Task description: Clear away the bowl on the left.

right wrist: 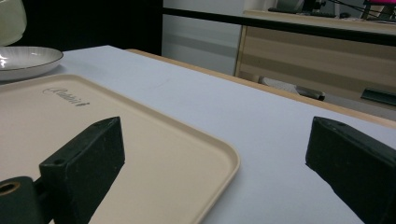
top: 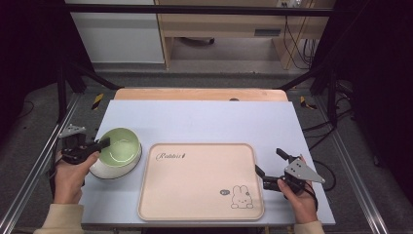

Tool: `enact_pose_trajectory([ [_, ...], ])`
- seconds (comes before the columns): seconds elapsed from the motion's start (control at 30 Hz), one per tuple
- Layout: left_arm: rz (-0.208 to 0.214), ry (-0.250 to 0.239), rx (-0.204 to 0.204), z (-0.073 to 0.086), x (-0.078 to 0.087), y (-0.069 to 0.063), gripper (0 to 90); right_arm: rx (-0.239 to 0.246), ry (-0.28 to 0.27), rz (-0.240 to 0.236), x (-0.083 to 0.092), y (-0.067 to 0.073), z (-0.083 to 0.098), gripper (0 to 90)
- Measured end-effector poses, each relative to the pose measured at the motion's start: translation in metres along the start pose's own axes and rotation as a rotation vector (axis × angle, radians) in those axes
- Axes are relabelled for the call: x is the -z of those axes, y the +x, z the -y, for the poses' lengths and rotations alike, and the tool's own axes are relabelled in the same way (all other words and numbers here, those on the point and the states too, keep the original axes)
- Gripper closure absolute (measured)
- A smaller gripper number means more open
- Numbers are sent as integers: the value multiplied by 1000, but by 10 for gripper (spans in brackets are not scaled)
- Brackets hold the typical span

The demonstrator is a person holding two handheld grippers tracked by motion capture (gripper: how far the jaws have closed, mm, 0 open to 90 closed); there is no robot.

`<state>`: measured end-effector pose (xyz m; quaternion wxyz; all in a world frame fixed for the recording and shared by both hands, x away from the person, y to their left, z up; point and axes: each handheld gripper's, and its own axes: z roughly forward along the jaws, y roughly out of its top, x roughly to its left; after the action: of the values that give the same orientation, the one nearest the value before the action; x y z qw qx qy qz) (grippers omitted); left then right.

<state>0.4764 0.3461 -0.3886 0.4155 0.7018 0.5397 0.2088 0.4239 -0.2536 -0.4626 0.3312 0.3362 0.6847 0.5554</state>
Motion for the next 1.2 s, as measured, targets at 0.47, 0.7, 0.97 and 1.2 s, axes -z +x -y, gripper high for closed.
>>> enact_pose_trajectory([
  [0.47,71,43,-81,1,-22,-48,830,0,5,0,0,1,0,47],
  [0.7,130,73,-127,6,-37,-76,830,7,11,-5,-1,2,1,47],
  [0.97,221,116,-181,14,-61,-118,830,7,11,-4,0,1,1,48],
  [1.2,265,136,-213,18,-73,-142,830,7,13,-5,0,1,1,48],
])
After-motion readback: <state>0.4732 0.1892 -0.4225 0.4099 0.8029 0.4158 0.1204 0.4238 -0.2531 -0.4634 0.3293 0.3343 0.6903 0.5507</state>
